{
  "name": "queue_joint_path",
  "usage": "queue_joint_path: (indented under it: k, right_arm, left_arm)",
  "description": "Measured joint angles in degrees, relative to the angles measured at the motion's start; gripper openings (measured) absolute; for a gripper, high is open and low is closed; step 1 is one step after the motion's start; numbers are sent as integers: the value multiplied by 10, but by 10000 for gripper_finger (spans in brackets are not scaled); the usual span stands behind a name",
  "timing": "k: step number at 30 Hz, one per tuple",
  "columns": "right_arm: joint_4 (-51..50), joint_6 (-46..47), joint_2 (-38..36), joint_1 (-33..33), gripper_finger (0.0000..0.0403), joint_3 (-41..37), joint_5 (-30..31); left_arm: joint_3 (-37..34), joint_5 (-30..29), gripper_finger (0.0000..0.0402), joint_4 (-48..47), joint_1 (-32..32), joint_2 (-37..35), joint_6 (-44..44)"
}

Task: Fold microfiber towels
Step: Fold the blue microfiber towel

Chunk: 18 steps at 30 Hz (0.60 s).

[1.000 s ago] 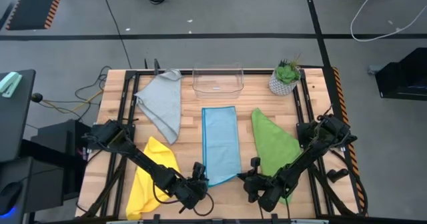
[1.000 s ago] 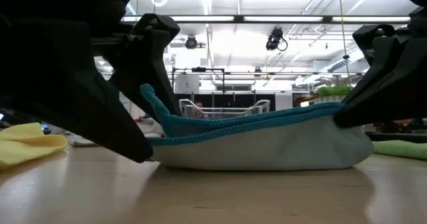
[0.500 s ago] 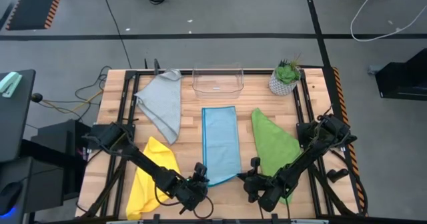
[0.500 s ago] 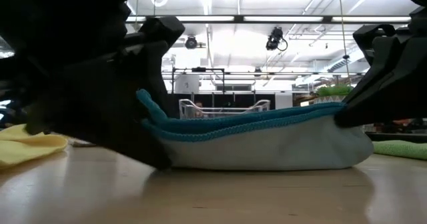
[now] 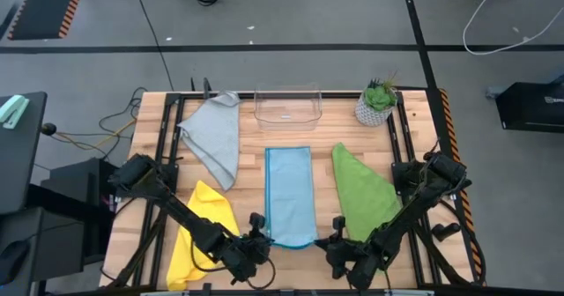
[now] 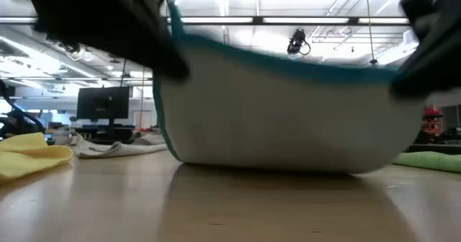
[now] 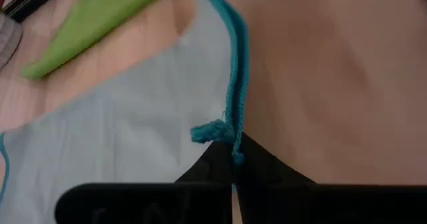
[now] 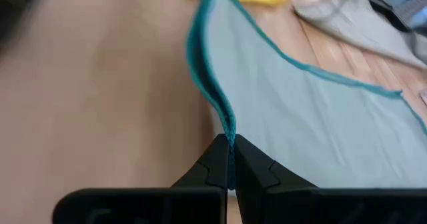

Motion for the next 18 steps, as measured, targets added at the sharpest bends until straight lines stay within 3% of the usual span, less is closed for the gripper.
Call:
queue_joint_path:
  k: [4, 10, 15, 18]
  right_arm:
    - [-60, 0, -18, 14, 17, 51, 2]
    - [-170, -2, -42, -7, 17, 134, 12]
    - [-222, -1, -43, -67, 17, 150, 3]
    - [-227, 0, -43, -108, 17, 133, -3]
  left_arm:
    - [0, -5, 10, 2, -21, -35, -63]
    - [0, -149, 8, -96, -35, -93, -173]
    - [-12, -161, 7, -199, 5, -95, -269]
    - [-49, -161, 7, -204, 33, -86, -310]
